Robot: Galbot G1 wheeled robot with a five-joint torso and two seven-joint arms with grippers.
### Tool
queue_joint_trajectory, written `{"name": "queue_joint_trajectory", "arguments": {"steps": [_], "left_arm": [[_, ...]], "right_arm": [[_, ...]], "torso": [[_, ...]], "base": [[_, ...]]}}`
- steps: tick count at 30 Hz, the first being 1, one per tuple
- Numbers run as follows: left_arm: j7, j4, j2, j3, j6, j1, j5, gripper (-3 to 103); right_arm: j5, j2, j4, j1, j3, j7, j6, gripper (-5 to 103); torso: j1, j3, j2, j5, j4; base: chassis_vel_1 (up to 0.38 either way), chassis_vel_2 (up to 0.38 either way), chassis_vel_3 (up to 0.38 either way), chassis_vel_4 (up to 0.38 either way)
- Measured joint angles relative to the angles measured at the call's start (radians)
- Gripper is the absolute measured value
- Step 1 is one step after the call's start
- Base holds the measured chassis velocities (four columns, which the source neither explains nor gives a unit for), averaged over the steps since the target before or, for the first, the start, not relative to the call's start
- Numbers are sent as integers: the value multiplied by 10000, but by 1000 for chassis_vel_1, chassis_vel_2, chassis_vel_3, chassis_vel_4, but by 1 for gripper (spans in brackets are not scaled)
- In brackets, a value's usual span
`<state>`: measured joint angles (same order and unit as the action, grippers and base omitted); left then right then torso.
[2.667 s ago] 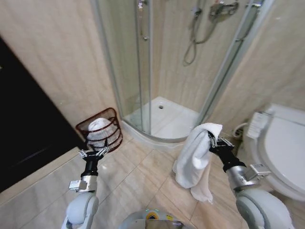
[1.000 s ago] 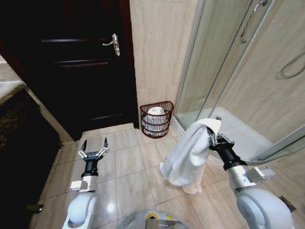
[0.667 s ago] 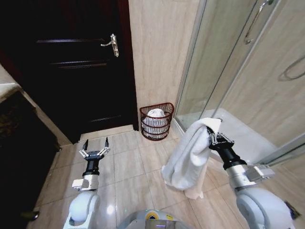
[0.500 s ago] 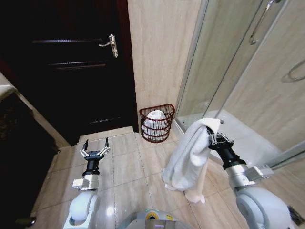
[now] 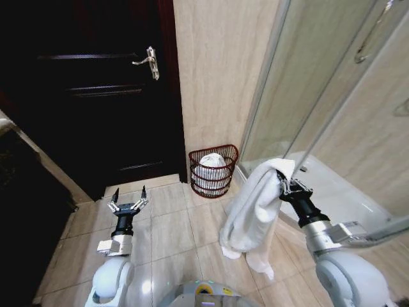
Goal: Discard the used towel into the hamper.
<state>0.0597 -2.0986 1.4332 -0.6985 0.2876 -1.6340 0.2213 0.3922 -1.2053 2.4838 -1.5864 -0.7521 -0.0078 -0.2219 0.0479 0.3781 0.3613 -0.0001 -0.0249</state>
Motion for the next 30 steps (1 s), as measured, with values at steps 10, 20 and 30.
{"name": "queue_joint_trajectory", "arguments": {"steps": [10,20,30], "left_arm": [[-15,41,115,64,-23,21,-139,100],[69,163,174,71,287,86,-242,100],[-31,83,55,79,12,51,-308,100]], "right_arm": [[29,3,-12,-18,-38,-10,69,3],[223,81,-146,277,-102,67,69,3],[428,8,-236,590,-118,350,-169,3]], "torso": [[0,0,0,0,1],[0,0,0,0,6],[3,2,-1,1,1]], "base": [[-27,182,179,-24],[-28,194,187,-29],[-96,91,88,-108]]}}
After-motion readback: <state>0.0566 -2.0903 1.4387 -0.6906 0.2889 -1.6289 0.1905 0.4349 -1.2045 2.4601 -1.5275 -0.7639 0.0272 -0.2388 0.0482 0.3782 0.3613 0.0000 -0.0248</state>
